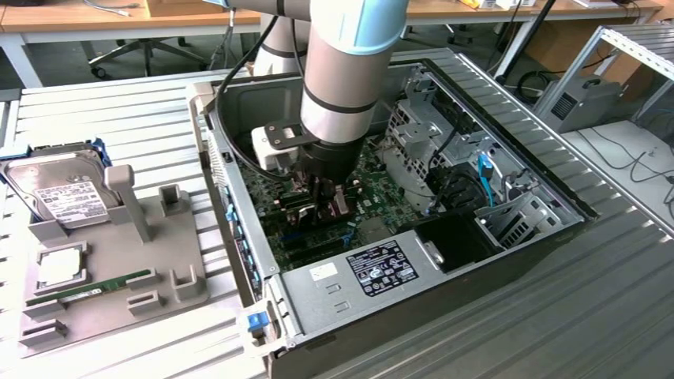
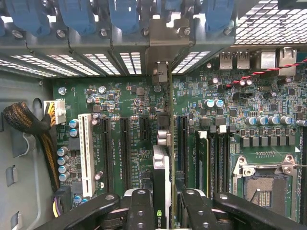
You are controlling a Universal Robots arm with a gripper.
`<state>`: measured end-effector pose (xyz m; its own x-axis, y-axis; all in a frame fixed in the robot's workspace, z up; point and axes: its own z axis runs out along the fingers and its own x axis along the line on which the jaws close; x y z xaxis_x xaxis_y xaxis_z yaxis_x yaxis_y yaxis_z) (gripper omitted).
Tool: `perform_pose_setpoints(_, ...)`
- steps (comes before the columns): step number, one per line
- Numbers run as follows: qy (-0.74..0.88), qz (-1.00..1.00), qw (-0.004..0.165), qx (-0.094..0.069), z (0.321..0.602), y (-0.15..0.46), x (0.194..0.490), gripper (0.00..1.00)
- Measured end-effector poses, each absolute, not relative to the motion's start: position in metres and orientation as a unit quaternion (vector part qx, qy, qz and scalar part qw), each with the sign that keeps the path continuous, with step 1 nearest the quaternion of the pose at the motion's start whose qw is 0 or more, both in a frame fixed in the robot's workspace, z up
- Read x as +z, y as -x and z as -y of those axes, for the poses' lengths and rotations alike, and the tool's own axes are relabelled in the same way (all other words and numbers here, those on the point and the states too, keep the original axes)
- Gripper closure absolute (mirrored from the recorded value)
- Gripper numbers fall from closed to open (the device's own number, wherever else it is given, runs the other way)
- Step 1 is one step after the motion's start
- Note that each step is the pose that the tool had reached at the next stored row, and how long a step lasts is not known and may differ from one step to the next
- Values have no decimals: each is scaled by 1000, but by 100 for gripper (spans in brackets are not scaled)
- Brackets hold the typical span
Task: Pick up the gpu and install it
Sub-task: 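Insert the gpu into the slot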
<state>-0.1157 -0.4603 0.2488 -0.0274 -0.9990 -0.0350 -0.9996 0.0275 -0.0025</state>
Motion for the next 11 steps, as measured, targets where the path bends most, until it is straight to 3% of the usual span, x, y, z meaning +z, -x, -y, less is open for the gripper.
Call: perform_pose_setpoints(11,697,-717,14,11,460,116,248,73)
